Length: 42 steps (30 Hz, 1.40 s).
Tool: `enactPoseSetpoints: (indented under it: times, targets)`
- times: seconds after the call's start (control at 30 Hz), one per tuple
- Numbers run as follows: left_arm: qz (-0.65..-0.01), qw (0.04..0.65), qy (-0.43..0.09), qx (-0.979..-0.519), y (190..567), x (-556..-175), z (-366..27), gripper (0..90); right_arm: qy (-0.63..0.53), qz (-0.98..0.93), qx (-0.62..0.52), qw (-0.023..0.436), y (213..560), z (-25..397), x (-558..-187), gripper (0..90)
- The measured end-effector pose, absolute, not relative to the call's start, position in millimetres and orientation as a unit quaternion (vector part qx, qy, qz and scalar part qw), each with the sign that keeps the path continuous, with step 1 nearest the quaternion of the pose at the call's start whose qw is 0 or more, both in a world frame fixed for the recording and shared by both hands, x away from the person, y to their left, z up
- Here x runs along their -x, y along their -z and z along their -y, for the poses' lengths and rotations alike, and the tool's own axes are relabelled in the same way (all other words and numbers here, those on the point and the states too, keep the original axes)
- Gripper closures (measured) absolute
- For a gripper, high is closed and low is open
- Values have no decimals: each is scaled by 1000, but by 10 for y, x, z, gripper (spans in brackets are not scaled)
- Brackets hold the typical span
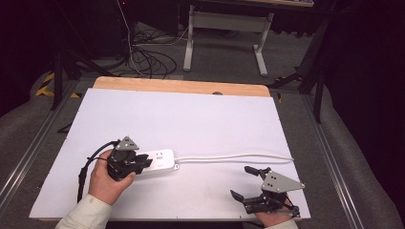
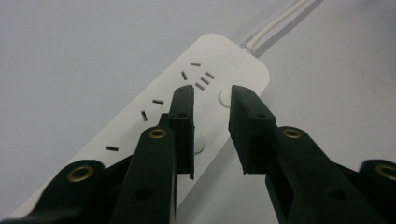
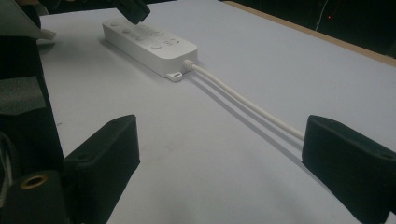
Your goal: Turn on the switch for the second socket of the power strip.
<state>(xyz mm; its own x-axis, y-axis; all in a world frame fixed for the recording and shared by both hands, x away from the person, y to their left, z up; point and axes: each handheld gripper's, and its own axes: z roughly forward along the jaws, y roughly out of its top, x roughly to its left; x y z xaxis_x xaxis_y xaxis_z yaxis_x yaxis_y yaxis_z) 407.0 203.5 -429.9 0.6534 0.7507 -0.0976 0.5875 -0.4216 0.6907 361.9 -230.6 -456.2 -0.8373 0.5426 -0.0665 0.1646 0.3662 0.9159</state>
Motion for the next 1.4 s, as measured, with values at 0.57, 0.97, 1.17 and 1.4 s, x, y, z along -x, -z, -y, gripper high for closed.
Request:
enactPoseSetpoints:
  times: [0.57, 0.97, 1.17, 1.4]
  targets:
    - [-385, 390, -146, -823, 4182, -3977, -2060, 606, -519, -806, -217, 184, 4560, 2314, -3615, 115]
    - [-349, 449, -175, -804, 4131, -3915, -2102, 368, -519, -806, -218, 185, 4558, 2320, -3614, 115]
    - [-342, 458, -185, -800, 4078, -3863, -2118, 280, -521, -804, -216, 185, 4553, 2321, -3607, 115]
    - [-318, 485, -183, -794, 3999, -3762, -2215, 142, -521, -805, -216, 187, 4551, 2327, -3606, 115]
